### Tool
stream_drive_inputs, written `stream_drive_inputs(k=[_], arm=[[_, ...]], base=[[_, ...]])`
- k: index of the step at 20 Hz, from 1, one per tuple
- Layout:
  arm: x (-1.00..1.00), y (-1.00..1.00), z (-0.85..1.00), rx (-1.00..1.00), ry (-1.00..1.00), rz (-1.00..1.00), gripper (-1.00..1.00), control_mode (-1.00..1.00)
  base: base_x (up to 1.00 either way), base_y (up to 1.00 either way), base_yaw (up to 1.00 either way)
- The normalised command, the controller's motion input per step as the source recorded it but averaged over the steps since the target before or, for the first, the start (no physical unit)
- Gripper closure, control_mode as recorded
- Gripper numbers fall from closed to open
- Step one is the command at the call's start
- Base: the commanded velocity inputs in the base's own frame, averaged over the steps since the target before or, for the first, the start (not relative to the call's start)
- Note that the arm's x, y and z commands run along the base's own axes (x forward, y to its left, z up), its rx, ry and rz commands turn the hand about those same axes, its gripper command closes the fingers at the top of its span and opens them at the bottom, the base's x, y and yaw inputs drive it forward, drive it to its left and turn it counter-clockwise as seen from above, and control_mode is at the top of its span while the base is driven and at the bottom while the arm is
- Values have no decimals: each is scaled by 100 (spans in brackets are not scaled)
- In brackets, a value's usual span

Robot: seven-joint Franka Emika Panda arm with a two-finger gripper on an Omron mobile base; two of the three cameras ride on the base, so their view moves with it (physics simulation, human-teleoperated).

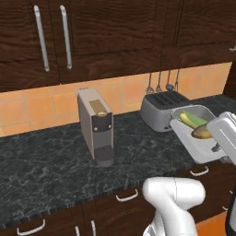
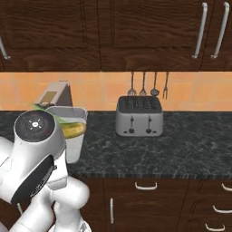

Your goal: Take the meat container that has the fish and place it on the second highest rack of the freezer. Then take the vegetable container that has the cucumber and corn and place it on the highest rack of the freezer.

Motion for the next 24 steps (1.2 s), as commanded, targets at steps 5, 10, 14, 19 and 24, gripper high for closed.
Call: stream_drive_inputs(k=[5,10,14,19,24], arm=[[0,0,0,0,0,0,100,100],[0,0,0,0,0,0,100,100],[0,0,0,0,0,0,100,100],[0,0,0,0,0,0,100,100],[0,0,0,0,0,0,100,100]], base=[[-19,-59,-67],[0,-3,-95],[0,-15,-89],[0,-66,-68],[0,-98,-54]])
